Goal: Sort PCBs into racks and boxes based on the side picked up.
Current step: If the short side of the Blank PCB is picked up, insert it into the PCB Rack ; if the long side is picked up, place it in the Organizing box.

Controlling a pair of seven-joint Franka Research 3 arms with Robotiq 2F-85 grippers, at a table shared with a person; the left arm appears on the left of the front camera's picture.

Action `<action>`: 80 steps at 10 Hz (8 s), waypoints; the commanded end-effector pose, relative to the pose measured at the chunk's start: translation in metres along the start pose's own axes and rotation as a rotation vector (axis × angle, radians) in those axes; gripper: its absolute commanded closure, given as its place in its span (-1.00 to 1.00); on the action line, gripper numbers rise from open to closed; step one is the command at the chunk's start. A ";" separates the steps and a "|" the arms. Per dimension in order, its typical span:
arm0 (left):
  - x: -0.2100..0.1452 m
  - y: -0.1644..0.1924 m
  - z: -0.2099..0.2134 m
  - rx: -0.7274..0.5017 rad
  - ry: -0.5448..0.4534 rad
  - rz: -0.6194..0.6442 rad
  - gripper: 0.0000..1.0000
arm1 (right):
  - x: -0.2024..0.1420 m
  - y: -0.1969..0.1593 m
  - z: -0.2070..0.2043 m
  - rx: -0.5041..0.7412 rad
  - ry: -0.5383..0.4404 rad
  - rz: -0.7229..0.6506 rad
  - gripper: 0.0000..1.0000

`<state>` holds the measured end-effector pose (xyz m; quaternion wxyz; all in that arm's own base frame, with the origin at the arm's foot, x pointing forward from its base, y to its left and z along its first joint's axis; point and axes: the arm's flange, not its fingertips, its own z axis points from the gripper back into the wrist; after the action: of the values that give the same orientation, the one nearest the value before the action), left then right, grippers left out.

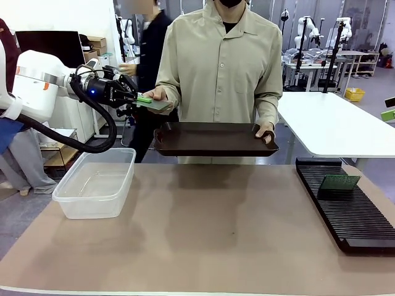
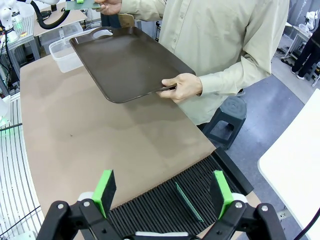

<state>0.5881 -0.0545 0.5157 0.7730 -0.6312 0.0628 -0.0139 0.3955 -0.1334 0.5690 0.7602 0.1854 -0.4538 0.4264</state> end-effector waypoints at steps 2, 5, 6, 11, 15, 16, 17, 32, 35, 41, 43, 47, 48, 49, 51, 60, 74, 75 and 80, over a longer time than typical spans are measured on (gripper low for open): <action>-0.001 0.001 -0.001 -0.001 0.001 0.003 1.00 | 0.000 0.001 0.000 0.007 -0.001 -0.002 -1.00; -0.001 0.001 -0.001 -0.001 0.001 0.003 1.00 | 0.000 0.001 0.000 0.007 -0.001 -0.002 -1.00; -0.001 0.001 -0.001 -0.001 0.001 0.003 1.00 | 0.000 0.001 0.000 0.007 -0.001 -0.002 -1.00; -0.001 0.001 -0.001 -0.001 0.001 0.003 1.00 | 0.000 0.001 0.000 0.007 -0.001 -0.002 -1.00; -0.001 0.001 -0.001 -0.001 0.001 0.003 1.00 | 0.000 0.001 0.000 0.007 -0.001 -0.002 -1.00; -0.001 0.001 -0.001 -0.001 0.001 0.003 1.00 | 0.000 0.001 0.000 0.007 -0.001 -0.002 -1.00; -0.001 0.001 -0.001 -0.001 0.001 0.003 1.00 | 0.000 0.001 0.000 0.007 -0.001 -0.002 -1.00; -0.067 -0.019 0.064 0.717 -0.331 -0.126 0.96 | 0.000 0.001 0.000 0.007 -0.001 -0.002 -1.00; -0.067 0.013 0.069 0.824 -0.365 -0.061 0.96 | 0.000 0.001 0.000 0.007 -0.001 -0.002 -1.00; -0.061 0.037 0.074 0.889 -0.347 -0.034 0.96 | 0.000 0.001 0.000 0.007 -0.001 -0.002 -1.00; -0.061 0.037 0.074 0.889 -0.347 -0.034 0.96 | 0.000 0.001 0.000 0.007 -0.001 -0.002 -1.00; -0.053 0.039 0.060 1.067 -0.343 -0.059 0.96 | 0.000 0.001 0.000 0.007 -0.001 -0.002 -1.00; -0.055 0.044 0.056 1.095 -0.355 -0.046 0.96 | 0.000 0.001 0.000 0.007 -0.001 -0.002 -1.00; -0.054 0.053 0.055 1.110 -0.336 -0.043 0.96 | 0.000 0.001 0.000 0.007 -0.001 -0.002 -1.00; -0.047 0.076 0.048 1.117 -0.323 -0.027 0.96 | 0.000 0.001 0.000 0.007 -0.001 -0.002 -1.00; -0.005 0.153 0.017 1.143 -0.214 0.061 0.96 | 0.000 0.001 0.000 0.007 -0.001 -0.002 -1.00; -0.013 0.165 0.026 1.156 -0.230 0.090 0.53 | 0.000 0.001 0.000 0.007 -0.001 -0.002 -1.00; -0.015 0.163 0.028 1.163 -0.236 0.091 -0.22 | 0.000 0.001 0.000 0.007 -0.001 -0.002 -1.00; -0.041 0.132 0.040 1.169 -0.250 -0.001 -0.64 | 0.000 0.001 0.000 0.007 -0.001 -0.002 -1.00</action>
<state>0.5580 0.0118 0.3944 0.9925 -0.1091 -0.0390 0.0391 0.3956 -0.1334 0.5689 0.7602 0.1855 -0.4538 0.4264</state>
